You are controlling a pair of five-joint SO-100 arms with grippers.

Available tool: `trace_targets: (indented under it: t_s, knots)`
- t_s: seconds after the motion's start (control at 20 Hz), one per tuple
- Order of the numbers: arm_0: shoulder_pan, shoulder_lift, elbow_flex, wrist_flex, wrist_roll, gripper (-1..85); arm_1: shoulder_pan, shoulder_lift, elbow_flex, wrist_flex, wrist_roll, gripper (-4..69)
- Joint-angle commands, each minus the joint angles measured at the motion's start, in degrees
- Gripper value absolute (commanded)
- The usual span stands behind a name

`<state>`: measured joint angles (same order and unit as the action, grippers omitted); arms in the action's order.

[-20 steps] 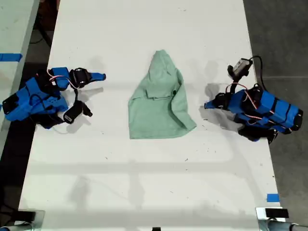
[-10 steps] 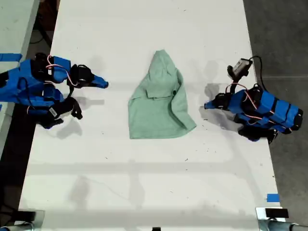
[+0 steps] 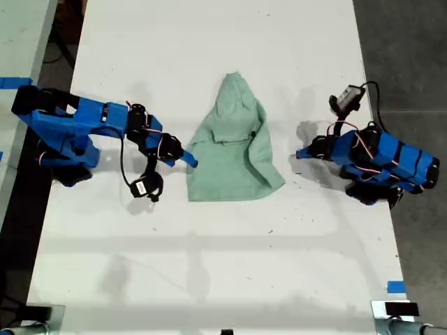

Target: Fold t shirt

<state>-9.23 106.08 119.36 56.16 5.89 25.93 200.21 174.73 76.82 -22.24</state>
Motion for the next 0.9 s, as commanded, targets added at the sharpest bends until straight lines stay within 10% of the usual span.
trace_targets:
  t_s: [0.0,0.35,0.5,0.85]
  knots:
    - [0.44,-1.49,-3.34,-4.48,-0.53,27.0,-0.62,0.88,3.08,0.18,0.7,2.1]
    - [1.93,-18.72,-12.39,-8.17,2.02,20.8,-0.7,0.88,3.08,0.18,0.62,2.1]
    - [3.08,-25.58,-18.54,-6.68,0.88,-0.3,-0.7,0.88,3.08,0.18,0.62,2.1]
    - [2.64,-31.99,-31.9,11.87,-1.67,-0.3,-0.88,0.88,3.08,0.18,0.62,2.1]
